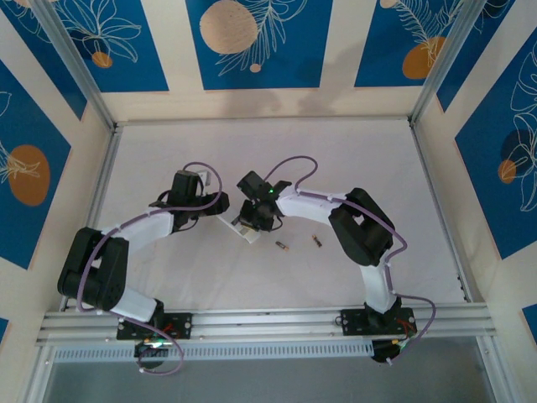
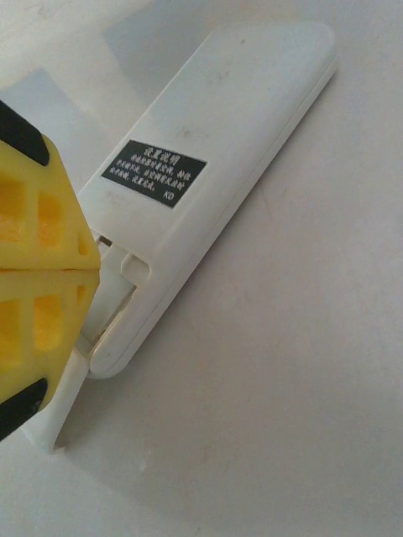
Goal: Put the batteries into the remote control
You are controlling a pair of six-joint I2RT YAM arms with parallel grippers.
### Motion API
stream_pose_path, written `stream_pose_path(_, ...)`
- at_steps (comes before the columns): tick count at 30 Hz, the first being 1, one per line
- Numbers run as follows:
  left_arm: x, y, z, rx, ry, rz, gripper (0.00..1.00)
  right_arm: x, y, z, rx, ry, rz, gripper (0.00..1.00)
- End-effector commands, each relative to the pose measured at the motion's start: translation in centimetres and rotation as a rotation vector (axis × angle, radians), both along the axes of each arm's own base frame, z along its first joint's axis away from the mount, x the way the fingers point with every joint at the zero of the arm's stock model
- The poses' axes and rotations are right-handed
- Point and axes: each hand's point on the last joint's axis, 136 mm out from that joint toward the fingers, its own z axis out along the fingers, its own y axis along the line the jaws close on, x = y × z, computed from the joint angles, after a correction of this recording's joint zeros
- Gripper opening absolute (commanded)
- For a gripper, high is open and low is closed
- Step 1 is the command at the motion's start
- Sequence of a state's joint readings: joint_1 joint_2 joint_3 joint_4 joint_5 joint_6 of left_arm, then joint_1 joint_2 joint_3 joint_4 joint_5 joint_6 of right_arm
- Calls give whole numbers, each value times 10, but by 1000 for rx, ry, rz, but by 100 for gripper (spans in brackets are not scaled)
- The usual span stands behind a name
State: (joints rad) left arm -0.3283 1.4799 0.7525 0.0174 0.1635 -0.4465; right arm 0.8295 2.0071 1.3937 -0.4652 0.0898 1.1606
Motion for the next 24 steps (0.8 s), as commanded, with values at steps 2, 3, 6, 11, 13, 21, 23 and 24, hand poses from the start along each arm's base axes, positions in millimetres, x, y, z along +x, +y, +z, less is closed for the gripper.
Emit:
stream_pose_path(2,-4,6,0,5,5,18,65,-14,-7,-2,-23,33,-1,9)
stream_pose_path(3,-4,5,0,4,5,18,65,-15,-7,-2,-22,32,-2,9)
stream_pose_path(6,-4,5,0,3,4,17,65,-18,-10,-2,-22,35,-8,9)
stream_pose_path(11,-4,6,1,4,2,17,65,-22,-12,-2,-26,33,-9,9)
stream_pose_path(13,-4,6,0,7,2,19,65,-24,-13,-1,-26,33,-10,9)
stream_pose_path(21,-5,4,0,-5,4,9,65,-32,-19,0,-30,34,-13,9)
stream_pose_path(23,-6,3,-1,-11,9,7,65,-34,-19,3,-26,27,-10,10)
stream_pose_path(24,-6,2,-2,-14,13,4,65,-34,-19,5,-25,19,-4,11)
